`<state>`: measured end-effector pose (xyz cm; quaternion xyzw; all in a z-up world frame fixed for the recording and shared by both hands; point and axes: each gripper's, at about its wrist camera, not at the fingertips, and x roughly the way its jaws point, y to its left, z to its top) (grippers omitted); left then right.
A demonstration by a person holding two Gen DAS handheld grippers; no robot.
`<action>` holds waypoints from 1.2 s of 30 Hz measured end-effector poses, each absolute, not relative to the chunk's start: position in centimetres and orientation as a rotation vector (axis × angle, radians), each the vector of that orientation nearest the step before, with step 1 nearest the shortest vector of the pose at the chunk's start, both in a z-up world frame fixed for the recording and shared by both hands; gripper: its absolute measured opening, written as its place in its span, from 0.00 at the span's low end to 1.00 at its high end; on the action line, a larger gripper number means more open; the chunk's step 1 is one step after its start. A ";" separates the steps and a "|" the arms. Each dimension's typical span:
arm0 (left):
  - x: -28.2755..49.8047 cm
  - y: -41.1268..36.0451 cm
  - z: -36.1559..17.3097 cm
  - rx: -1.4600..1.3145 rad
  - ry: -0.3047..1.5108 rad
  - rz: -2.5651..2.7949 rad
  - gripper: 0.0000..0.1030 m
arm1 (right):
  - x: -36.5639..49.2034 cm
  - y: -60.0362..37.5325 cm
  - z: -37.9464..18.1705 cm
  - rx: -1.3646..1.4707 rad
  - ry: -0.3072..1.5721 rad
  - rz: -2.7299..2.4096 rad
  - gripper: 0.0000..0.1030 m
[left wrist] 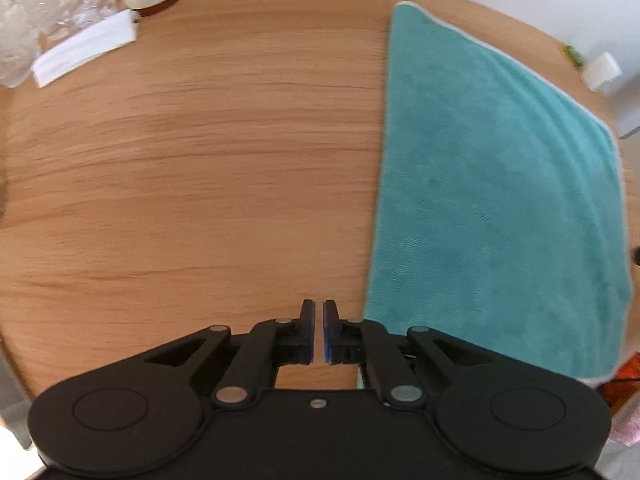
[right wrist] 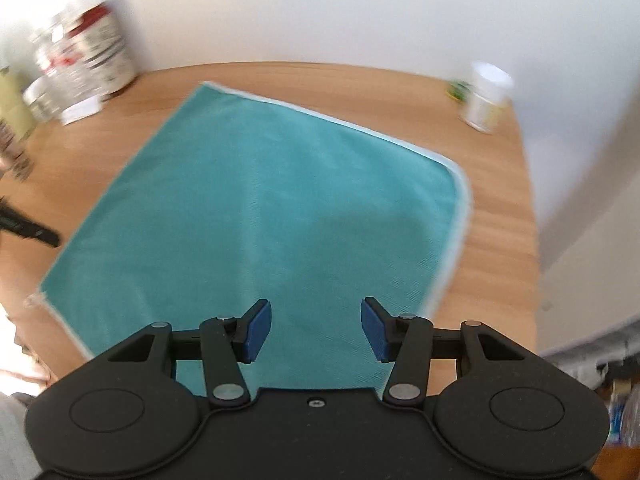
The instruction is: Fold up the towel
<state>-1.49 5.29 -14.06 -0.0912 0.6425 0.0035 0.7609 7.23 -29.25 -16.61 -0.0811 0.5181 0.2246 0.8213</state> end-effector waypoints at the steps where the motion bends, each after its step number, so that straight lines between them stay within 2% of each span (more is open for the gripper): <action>1: -1.3 5.5 -14.1 -0.210 1.397 -0.009 0.07 | 7.2 -28.6 -16.7 -0.185 1.092 0.480 0.54; 2: -1.3 5.5 -14.0 -0.216 1.397 -0.024 0.10 | 7.2 -28.0 -16.8 -0.196 1.081 0.480 0.54; 5: -0.9 6.3 -13.7 -0.234 1.383 -0.053 0.31 | 8.7 -26.1 -17.1 -0.187 1.062 0.522 0.53; 14: -2.5 5.3 -14.4 -0.228 1.390 -0.064 0.31 | 20.0 -17.6 -14.3 -0.276 0.923 0.772 0.51; 22: -4.2 4.8 -15.3 -0.305 1.392 0.129 0.27 | 24.2 -13.4 -16.5 -0.287 0.967 0.872 0.51; 28: -4.4 3.8 -15.3 -0.335 1.366 0.264 0.23 | 24.4 -12.2 -17.7 -0.249 0.992 0.930 0.51; 36: -3.0 5.4 -11.9 -0.266 1.269 0.316 0.29 | 17.5 -18.1 -15.4 -0.159 0.968 0.846 0.53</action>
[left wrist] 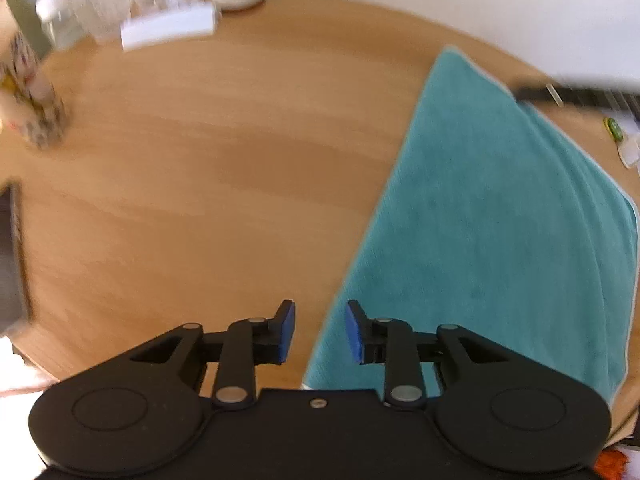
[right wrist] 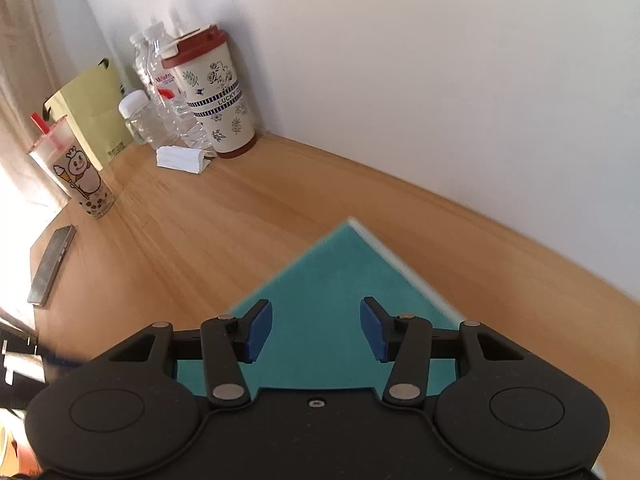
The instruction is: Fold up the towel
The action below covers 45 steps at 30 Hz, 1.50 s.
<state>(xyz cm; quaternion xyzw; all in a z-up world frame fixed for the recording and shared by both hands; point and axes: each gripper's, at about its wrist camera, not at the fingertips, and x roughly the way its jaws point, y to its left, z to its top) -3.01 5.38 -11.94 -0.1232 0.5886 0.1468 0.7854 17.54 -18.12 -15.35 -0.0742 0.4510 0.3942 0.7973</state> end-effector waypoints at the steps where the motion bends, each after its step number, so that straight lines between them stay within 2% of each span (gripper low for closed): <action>1: -2.3 6.0 -11.4 -0.255 1.255 0.311 0.31 | 16.3 -19.0 -15.2 -0.144 0.974 0.826 0.53; 3: -1.0 7.2 -10.4 -0.237 1.229 0.297 0.44 | 14.1 -20.1 -15.2 -0.098 0.986 0.802 0.53; 12: 8.2 8.8 -11.9 -0.067 1.185 0.000 0.45 | 1.4 -19.8 -17.4 0.080 1.044 0.438 0.52; 18: 13.1 8.2 -13.9 0.091 1.221 -0.213 0.45 | -5.3 -12.8 -17.1 0.109 0.999 0.273 0.53; 21: 15.5 8.1 -14.8 0.153 1.194 -0.258 0.45 | -6.4 -10.7 -17.4 0.172 1.007 0.245 0.53; 29: 19.9 7.5 -17.8 0.229 1.225 -0.293 0.45 | -7.2 -5.6 -18.7 0.034 0.999 0.296 0.52; 30: 20.3 7.3 -18.1 0.229 1.225 -0.298 0.50 | -7.2 -5.2 -18.9 0.001 0.994 0.298 0.52; 35: 21.1 6.0 -18.6 0.254 1.191 -0.347 0.53 | -7.2 -3.7 -19.8 -0.109 0.990 0.307 0.52; 36: 21.1 5.8 -18.6 0.249 1.191 -0.363 0.50 | -7.4 -3.4 -20.0 -0.132 0.991 0.311 0.51; 39: 21.0 5.0 -18.5 0.237 1.183 -0.417 0.38 | -7.7 -2.4 -20.5 -0.201 0.998 0.287 0.35; 41: 20.9 4.6 -18.6 0.251 1.169 -0.427 0.32 | -7.6 -2.4 -20.6 -0.206 0.986 0.260 0.30; 43: 20.8 4.1 -18.7 0.256 1.150 -0.447 0.29 | -7.4 -2.7 -20.5 -0.180 0.993 0.241 0.15; 45: 20.9 3.7 -18.8 0.242 1.148 -0.477 0.05 | -7.1 -3.5 -20.4 -0.138 0.999 0.211 0.12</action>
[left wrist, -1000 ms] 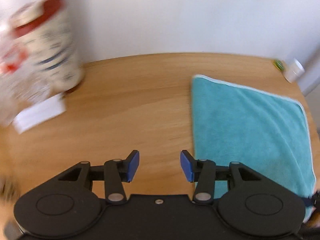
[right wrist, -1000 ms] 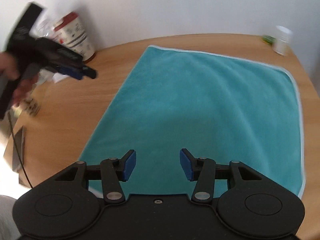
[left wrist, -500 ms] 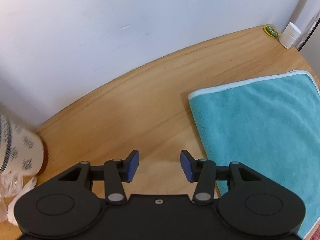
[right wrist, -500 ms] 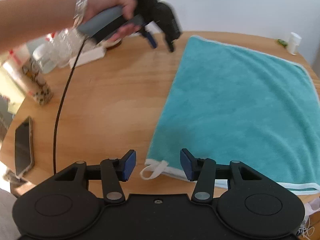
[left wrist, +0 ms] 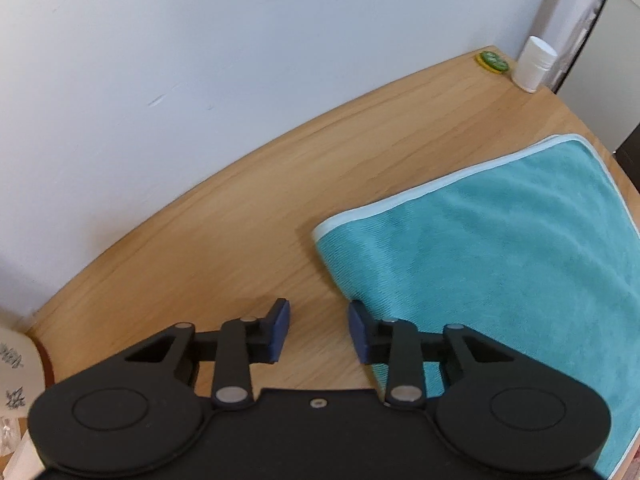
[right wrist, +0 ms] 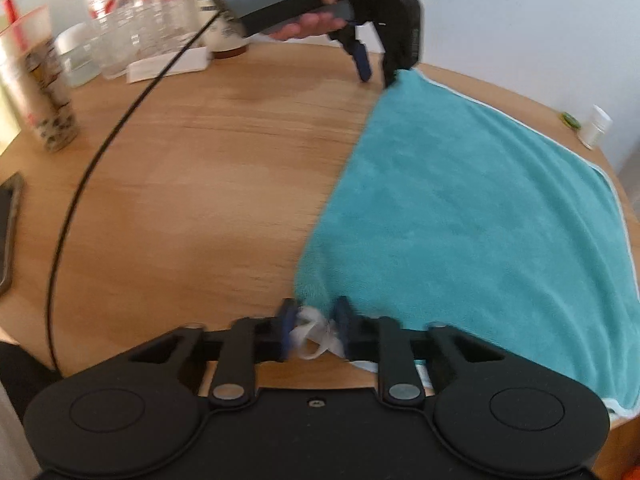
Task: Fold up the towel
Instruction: 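Grasp a towel corner with the right gripper while the left gripper grasps another corner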
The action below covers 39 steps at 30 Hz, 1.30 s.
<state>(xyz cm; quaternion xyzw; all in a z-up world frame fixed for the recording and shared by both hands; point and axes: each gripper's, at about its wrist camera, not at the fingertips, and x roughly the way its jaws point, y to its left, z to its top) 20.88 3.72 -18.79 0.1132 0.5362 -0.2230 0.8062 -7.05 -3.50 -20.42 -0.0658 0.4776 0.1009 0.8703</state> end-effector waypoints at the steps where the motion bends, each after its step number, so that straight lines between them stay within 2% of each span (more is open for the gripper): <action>1: 20.9 3.5 -18.9 0.239 1.147 -0.485 0.04 | -6.9 -4.1 -20.3 -0.102 1.004 0.195 0.11; 3: 20.7 3.2 -19.0 0.253 1.135 -0.495 0.00 | -7.0 -5.2 -20.2 -0.045 1.003 0.163 0.10; 12: 20.2 3.9 -19.1 0.252 1.120 -0.499 0.00 | -6.7 -9.2 -18.9 0.088 0.985 0.037 0.09; 24: 17.3 7.1 -17.7 0.257 1.106 -0.460 0.00 | -8.3 -14.2 -17.0 0.131 0.938 -0.065 0.09; 35: 14.8 9.0 -16.9 0.201 1.149 -0.445 0.00 | -10.5 -12.3 -17.2 0.159 0.950 -0.006 0.09; 38: 15.3 9.0 -16.3 0.184 1.137 -0.463 0.02 | -10.5 -12.2 -17.5 0.146 0.956 0.001 0.09; 39: 15.8 8.9 -16.3 0.174 1.146 -0.458 0.06 | -10.7 -12.1 -17.5 0.143 0.953 0.001 0.09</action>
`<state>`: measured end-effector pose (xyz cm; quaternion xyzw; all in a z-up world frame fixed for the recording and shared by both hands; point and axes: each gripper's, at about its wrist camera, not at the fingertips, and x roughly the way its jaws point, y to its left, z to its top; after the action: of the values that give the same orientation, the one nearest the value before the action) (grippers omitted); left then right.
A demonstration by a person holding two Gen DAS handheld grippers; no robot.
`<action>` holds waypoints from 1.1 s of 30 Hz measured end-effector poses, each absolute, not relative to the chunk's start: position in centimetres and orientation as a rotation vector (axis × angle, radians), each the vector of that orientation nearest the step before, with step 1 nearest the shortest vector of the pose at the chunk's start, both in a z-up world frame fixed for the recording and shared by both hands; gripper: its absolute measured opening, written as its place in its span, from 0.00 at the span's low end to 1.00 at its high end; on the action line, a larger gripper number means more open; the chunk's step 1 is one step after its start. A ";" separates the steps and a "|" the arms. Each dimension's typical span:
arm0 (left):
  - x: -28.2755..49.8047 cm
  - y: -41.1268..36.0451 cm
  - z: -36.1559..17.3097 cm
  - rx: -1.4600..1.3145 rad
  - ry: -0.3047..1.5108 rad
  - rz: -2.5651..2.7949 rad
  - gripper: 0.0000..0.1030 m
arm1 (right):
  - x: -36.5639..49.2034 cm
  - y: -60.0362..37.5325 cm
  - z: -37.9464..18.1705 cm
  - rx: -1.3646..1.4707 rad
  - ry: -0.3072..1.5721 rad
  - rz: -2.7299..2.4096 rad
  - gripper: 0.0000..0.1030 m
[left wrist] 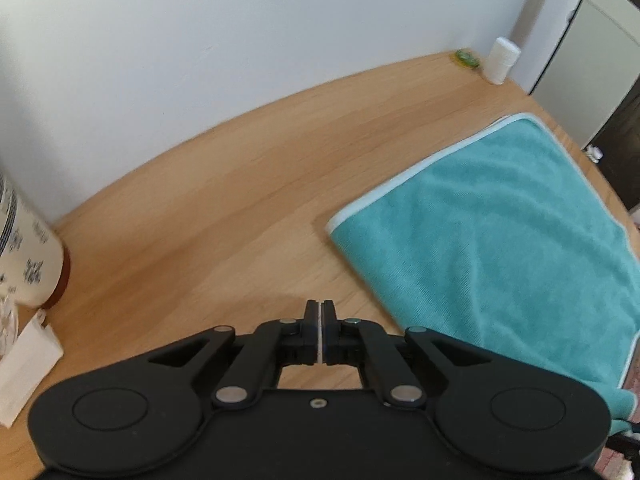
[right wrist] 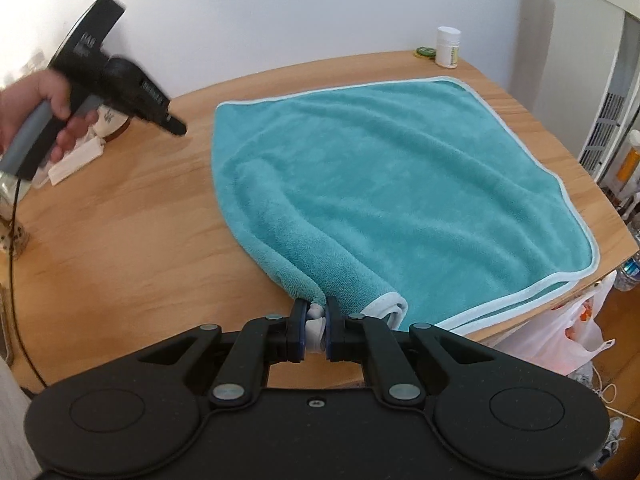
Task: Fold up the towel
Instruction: 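Grasp a towel corner with the right gripper while the left gripper grasps another corner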
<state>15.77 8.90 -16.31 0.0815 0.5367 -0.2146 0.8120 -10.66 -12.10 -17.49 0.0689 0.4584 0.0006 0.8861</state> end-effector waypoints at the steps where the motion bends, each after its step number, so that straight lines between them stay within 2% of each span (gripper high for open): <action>1: 16.4 8.8 -16.4 0.162 1.157 -0.453 0.11 | -10.7 -12.1 -17.5 0.147 0.955 0.003 0.09; 3: 17.1 8.5 -16.5 0.134 1.166 -0.445 0.20 | -10.6 -12.2 -17.5 0.155 0.957 0.005 0.09; 7: 18.7 7.5 -17.0 0.068 1.188 -0.446 0.20 | -10.5 -11.9 -17.6 0.164 0.964 0.009 0.09; 9: 19.0 7.2 -17.1 0.052 1.190 -0.456 0.24 | -10.5 -11.6 -17.7 0.160 0.972 0.011 0.09; 17: 20.2 6.3 -18.3 0.021 1.212 -0.431 0.24 | -10.9 -11.4 -17.9 0.190 0.986 0.004 0.09; 19: 20.2 6.2 -18.4 0.019 1.205 -0.435 0.23 | -10.8 -11.3 -17.9 0.195 0.990 0.008 0.09; 21: 20.2 6.1 -18.6 0.003 1.208 -0.444 0.08 | -10.7 -11.2 -17.9 0.188 0.992 0.006 0.09; 33: 19.0 7.8 -16.0 -0.004 1.176 -0.433 0.05 | -11.2 -11.5 -16.5 0.227 0.962 0.040 0.09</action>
<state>19.01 7.85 -15.99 -0.0018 0.5504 -0.2025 0.8100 -11.21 -11.51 -16.50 0.1088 0.4616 0.0190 0.8802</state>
